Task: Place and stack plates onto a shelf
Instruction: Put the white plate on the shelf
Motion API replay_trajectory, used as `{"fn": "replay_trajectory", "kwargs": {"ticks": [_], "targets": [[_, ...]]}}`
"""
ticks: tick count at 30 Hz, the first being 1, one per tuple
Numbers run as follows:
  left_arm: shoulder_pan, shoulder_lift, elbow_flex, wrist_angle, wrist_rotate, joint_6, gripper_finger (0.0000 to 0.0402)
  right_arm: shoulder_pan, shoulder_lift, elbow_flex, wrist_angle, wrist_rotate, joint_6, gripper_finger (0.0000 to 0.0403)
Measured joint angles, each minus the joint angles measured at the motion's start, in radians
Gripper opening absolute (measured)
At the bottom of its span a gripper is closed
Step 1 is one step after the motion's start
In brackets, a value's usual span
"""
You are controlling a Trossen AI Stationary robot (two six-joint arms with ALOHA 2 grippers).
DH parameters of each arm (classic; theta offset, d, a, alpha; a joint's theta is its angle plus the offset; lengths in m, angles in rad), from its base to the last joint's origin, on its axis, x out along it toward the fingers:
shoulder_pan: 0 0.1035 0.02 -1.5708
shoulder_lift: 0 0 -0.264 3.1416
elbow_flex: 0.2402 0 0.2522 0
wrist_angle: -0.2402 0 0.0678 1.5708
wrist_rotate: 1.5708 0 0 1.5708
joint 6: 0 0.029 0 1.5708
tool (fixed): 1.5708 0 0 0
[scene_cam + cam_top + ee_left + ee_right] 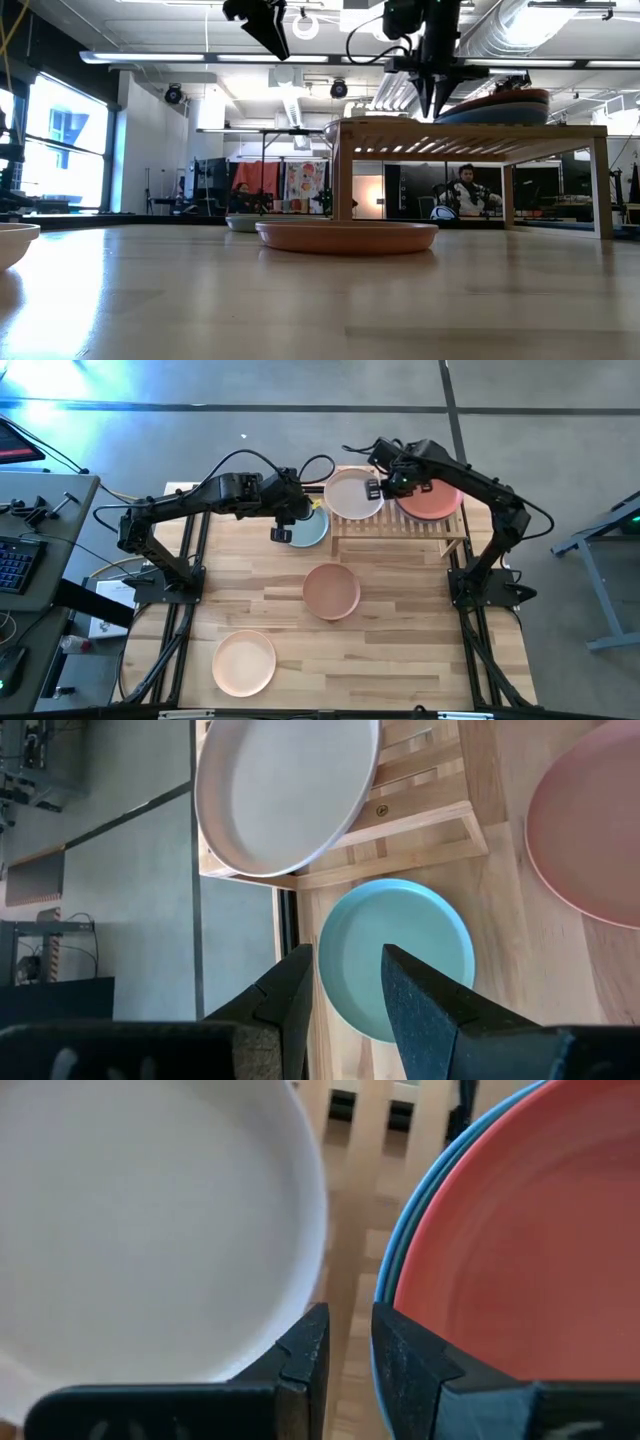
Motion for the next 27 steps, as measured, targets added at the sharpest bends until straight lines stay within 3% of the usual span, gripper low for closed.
{"fn": "replay_trajectory", "kwargs": {"ticks": [9,17,27], "targets": [[0.000,0.000,0.000,0.000,0.000,0.000,0.0108,-0.013,0.000,0.000,0.009,0.015,-0.011,0.0073],[0.000,0.000,0.000,0.000,0.000,0.000,0.0108,0.055,0.004,0.001,0.123,-0.088,-0.028,0.0073],[0.000,0.000,0.000,0.000,0.000,-0.001,0.0108,0.104,0.066,0.001,0.122,-0.084,-0.005,0.0073]]}}
